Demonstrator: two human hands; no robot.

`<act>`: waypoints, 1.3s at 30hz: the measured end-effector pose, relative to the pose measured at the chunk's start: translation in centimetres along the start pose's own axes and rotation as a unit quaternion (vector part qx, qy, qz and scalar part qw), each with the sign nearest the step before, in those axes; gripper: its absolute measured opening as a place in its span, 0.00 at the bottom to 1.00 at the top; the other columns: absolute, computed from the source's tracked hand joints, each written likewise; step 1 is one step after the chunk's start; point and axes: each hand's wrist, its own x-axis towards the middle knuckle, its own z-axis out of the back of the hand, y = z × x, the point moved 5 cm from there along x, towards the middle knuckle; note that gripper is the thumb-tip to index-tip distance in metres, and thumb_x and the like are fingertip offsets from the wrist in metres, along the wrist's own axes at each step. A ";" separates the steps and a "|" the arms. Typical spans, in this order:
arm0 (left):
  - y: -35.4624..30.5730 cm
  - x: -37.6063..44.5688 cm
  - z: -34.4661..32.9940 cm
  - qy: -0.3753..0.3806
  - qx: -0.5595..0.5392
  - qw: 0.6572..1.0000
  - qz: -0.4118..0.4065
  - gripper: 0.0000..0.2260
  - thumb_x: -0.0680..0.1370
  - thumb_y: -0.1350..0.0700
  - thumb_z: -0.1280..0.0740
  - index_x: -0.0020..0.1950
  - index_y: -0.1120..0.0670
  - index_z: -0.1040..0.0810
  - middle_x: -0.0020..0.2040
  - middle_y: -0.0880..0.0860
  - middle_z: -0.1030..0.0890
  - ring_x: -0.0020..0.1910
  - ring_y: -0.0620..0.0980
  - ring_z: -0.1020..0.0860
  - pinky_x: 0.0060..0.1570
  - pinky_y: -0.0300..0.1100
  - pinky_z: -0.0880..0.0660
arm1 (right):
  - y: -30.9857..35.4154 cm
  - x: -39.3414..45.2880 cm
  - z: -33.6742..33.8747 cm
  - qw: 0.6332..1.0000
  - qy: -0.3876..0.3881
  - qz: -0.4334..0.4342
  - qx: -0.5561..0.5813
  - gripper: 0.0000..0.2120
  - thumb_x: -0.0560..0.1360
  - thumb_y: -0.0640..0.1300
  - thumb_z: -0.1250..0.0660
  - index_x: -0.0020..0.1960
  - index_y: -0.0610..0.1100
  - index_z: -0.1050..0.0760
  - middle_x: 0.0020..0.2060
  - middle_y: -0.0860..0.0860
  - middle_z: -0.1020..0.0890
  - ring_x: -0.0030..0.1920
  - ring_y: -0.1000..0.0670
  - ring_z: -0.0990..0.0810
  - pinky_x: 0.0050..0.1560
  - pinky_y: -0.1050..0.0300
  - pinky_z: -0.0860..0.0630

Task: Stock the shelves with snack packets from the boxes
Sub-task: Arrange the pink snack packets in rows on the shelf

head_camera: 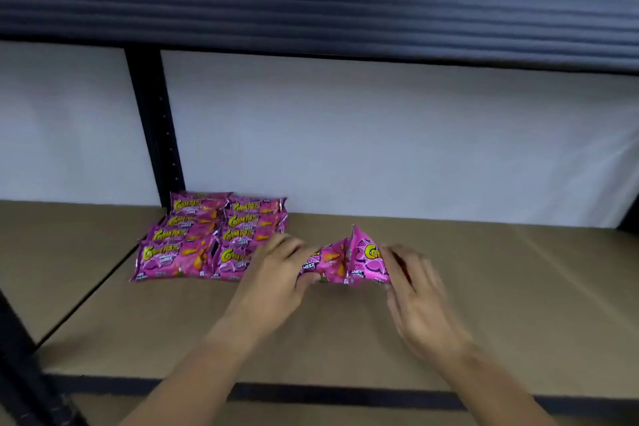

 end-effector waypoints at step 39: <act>6.4 12.1 -15.6 0.227 0.178 0.943 0.166 0.36 0.82 0.60 0.41 0.79 0.65 0.64 0.79 0.65 0.62 0.79 0.64 0.61 0.79 0.55 0.57 | -10.8 12.9 -18.0 0.992 0.111 -0.022 -0.060 0.28 0.77 0.47 0.45 0.75 0.37 0.35 0.74 0.43 0.32 0.76 0.46 0.40 0.74 0.49 0.49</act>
